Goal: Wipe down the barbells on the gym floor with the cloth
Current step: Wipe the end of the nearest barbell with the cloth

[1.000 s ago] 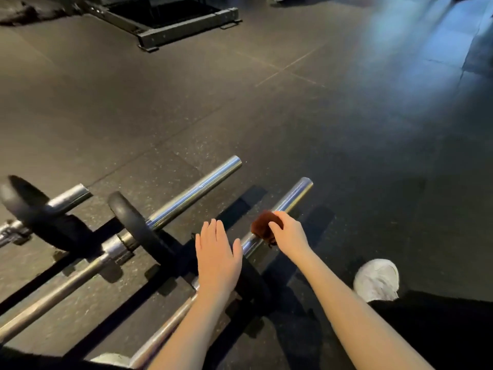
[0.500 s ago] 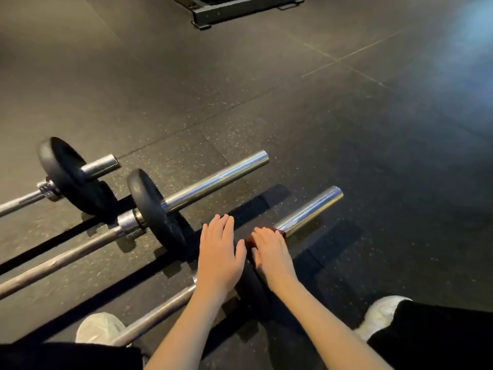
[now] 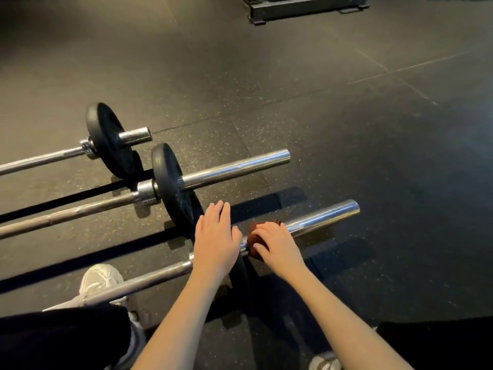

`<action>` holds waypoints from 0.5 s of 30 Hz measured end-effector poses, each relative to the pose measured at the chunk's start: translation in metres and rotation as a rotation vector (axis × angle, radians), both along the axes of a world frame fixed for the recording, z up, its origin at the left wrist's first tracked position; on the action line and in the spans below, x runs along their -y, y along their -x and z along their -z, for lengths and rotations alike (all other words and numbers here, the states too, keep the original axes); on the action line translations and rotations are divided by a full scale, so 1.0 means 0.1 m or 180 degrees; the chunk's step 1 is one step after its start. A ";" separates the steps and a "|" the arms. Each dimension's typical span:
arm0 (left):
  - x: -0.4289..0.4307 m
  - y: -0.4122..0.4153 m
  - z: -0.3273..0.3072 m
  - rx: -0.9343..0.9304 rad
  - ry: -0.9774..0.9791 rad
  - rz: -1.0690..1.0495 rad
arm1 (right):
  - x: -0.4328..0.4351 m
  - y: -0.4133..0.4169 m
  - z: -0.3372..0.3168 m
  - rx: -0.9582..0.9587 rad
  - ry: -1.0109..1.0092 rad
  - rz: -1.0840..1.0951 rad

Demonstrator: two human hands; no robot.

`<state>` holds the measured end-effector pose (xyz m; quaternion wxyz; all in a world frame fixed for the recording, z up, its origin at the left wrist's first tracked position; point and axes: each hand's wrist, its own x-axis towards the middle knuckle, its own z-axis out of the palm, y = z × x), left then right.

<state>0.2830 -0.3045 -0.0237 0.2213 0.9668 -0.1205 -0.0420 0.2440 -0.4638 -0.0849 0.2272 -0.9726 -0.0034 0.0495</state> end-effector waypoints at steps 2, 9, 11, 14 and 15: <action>0.03 0.04 -0.01 0.0000 -0.0053 -0.0087 | 0.20 -0.05 0.01 0.0111 0.0015 0.0298; 0.06 0.08 -0.03 0.0020 -0.0255 -0.0206 | -0.18 0.08 0.03 0.0007 -0.0024 -0.0127; 0.06 0.10 -0.03 0.0002 -0.0303 -0.0178 | 0.05 0.01 -0.03 0.0026 -0.0032 -0.0133; 0.08 0.14 -0.05 0.0039 -0.0368 -0.0200 | 0.35 0.01 0.00 0.0177 -0.0121 0.0743; 0.09 0.15 -0.05 0.0054 -0.0399 -0.0212 | 0.30 0.04 0.01 0.0177 -0.0172 0.1059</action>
